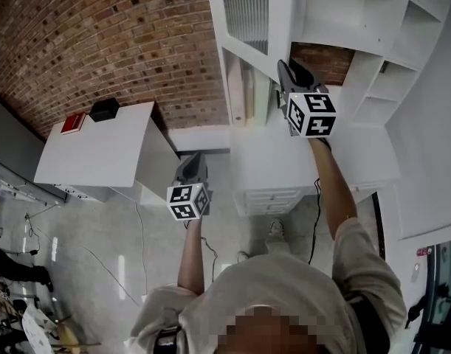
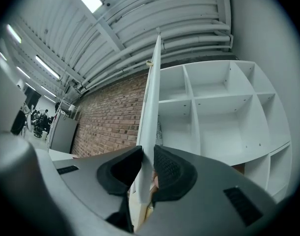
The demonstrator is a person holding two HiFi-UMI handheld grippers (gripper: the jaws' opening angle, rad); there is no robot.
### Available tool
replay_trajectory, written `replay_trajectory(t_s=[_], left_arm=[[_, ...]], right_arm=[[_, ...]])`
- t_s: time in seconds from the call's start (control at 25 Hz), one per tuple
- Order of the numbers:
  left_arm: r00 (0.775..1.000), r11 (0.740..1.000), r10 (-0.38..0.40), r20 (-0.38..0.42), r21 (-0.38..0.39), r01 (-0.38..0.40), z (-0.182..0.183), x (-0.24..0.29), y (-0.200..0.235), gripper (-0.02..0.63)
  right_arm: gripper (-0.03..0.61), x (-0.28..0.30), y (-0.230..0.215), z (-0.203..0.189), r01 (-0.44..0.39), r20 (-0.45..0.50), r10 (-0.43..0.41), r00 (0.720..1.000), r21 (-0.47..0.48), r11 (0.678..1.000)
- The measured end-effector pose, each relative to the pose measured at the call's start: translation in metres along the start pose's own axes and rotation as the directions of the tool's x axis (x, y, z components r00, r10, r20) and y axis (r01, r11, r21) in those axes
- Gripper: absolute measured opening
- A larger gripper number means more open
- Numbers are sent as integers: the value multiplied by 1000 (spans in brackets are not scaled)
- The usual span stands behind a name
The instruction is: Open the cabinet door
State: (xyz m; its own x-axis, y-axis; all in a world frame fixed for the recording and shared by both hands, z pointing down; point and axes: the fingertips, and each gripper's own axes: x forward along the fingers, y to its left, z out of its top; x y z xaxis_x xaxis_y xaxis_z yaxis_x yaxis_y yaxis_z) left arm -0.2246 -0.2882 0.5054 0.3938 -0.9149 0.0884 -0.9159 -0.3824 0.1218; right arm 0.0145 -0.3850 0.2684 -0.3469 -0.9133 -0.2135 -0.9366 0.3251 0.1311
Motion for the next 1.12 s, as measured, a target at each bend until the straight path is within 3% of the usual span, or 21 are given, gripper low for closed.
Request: replay_trajectory(t_s=[0.44, 0.68, 0.84, 1.12], left_arm=[[999, 999, 51, 12, -1, -51, 2, -22, 12, 26], [994, 994, 105, 16, -2, -105, 4, -44, 29, 26], [989, 989, 149, 23, -4, -149, 5, -58, 44, 26], [978, 978, 208, 25, -7, -208, 10, -81, 64, 26]], right_arm=[[83, -3, 49, 7, -42, 6, 42, 999, -14, 999], [84, -2, 83, 12, -71, 12, 71, 997, -46, 996], [87, 3, 102, 14, -45, 4, 45, 999, -91, 995], [86, 12, 129, 17, -72, 4, 73, 997, -85, 994]])
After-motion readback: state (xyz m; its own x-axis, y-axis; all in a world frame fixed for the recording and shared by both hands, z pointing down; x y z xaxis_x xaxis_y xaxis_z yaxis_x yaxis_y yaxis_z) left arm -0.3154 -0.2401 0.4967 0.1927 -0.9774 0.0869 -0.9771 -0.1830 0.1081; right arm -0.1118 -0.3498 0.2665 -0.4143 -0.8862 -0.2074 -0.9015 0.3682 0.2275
